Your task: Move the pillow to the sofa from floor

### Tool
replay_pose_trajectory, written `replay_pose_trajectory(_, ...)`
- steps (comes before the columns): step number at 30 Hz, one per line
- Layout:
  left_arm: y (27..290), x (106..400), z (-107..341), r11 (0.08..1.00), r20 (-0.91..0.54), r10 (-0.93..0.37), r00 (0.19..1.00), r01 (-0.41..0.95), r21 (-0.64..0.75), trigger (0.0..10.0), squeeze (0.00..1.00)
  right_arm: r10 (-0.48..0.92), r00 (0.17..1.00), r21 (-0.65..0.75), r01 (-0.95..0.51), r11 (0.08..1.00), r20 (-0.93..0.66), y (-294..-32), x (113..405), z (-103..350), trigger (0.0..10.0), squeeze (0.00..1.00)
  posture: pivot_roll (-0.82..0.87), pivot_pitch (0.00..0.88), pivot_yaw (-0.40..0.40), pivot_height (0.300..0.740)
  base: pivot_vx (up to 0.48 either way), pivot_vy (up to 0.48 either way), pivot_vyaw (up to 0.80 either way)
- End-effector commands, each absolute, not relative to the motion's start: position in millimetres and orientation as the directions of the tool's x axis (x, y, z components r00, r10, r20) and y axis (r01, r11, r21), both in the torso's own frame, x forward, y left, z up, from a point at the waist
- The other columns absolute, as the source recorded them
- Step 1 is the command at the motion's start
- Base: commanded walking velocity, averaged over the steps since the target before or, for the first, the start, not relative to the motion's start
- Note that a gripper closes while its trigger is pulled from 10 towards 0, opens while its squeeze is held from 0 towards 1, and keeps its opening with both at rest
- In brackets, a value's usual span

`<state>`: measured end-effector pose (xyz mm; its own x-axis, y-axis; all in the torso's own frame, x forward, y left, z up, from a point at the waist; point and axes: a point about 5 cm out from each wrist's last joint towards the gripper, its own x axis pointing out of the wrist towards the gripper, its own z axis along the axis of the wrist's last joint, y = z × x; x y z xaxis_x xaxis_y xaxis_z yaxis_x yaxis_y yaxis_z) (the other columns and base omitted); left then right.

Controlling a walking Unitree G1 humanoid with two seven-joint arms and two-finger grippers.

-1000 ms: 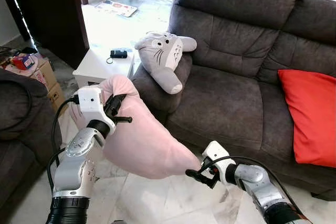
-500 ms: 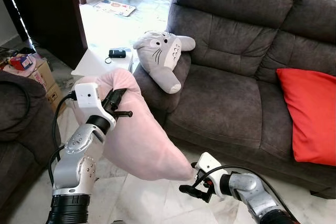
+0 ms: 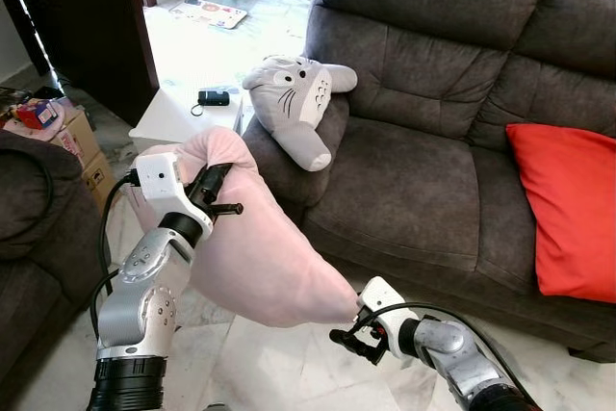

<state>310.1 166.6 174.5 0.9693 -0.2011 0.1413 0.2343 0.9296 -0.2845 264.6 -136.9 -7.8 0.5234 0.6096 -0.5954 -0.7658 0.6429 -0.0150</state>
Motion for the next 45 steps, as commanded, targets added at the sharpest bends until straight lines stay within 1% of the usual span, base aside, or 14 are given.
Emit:
replay_pose_trajectory(1,158,309,211,0.911,0.293,-0.236,0.926,0.316,-0.266,10.0,0.0,0.593,0.527,-0.022,-0.758,0.651,-0.609,-139,263,-12,10.0,0.0,0.19,0.07,-0.127,0.74,0.0,0.0,0.0)
replay_pose_trajectory(3,157,309,211,0.91,0.292,-0.238,0.926,0.318,-0.267,10.0,0.0,0.59,0.537,-0.027,-0.753,0.658,-0.603,-137,263,-12,10.0,0.0,0.2,0.071,-0.127,0.74,0.0,0.0,0.0)
replay_pose_trajectory(6,157,309,211,0.907,0.292,-0.241,0.926,0.322,-0.27,10.0,0.0,0.547,0.592,-0.061,-0.709,0.702,-0.592,-138,268,-10,10.0,0.0,0.2,0.071,-0.128,0.74,0.0,0.0,0.0)
replay_pose_trajectory(10,157,309,211,0.905,0.293,-0.241,0.925,0.323,-0.276,10.0,0.0,0.492,0.643,-0.099,-0.66,0.745,-0.587,-142,273,-9,10.0,0.0,0.2,0.071,-0.127,0.74,0.0,0.0,0.0)
replay_pose_trajectory(13,157,309,211,0.904,0.292,-0.243,0.925,0.325,-0.278,10.0,0.0,0.474,0.663,-0.121,-0.645,0.755,-0.579,-145,276,-7,10.0,0.0,0.2,0.072,-0.127,0.74,0.0,0.0,0.0)
replay_pose_trajectory(23,157,309,211,0.901,0.293,-0.245,0.924,0.329,-0.283,10.0,0.0,0.482,0.662,-0.12,-0.65,0.75,-0.574,-141,276,-8,10.0,0.0,0.2,0.073,-0.127,0.74,0.0,0.0,0.0)
replay_pose_trajectory(24,157,310,211,0.901,0.292,-0.244,0.925,0.328,-0.283,10.0,0.0,0.49,0.659,-0.112,-0.654,0.748,-0.571,-140,275,-8,4.8,0.0,0.2,0.073,-0.127,0.74,0.0,0.0,0.0)
replay_pose_trajectory(25,157,310,211,0.901,0.292,-0.244,0.925,0.327,-0.284,10.0,0.0,0.496,0.657,-0.106,-0.656,0.747,-0.568,-139,275,-9,4.8,0.0,0.2,0.073,-0.127,0.74,0.0,0.0,0.0)
replay_pose_trajectory(26,158,310,211,0.902,0.291,-0.243,0.925,0.326,-0.284,10.0,0.0,0.498,0.659,-0.101,-0.653,0.75,-0.563,-138,275,-8,0.0,0.0,0.2,0.073,-0.126,0.74,0.0,0.0,0.0)
replay_pose_trajectory(35,158,310,211,0.901,0.291,-0.237,0.927,0.322,-0.291,10.0,0.0,0.55,0.66,-0.046,-0.66,0.75,-0.512,-132,275,-4,0.0,0.0,0.19,0.072,-0.126,0.74,0.0,0.0,0.0)
replay_pose_trajectory(45,158,311,211,0.9,0.293,-0.234,0.927,0.321,-0.296,10.0,0.0,0.563,0.658,-0.03,-0.663,0.748,-0.5,-131,275,-3,0.0,0.0,0.19,0.071,-0.127,0.74,0.0,0.0,0.0)
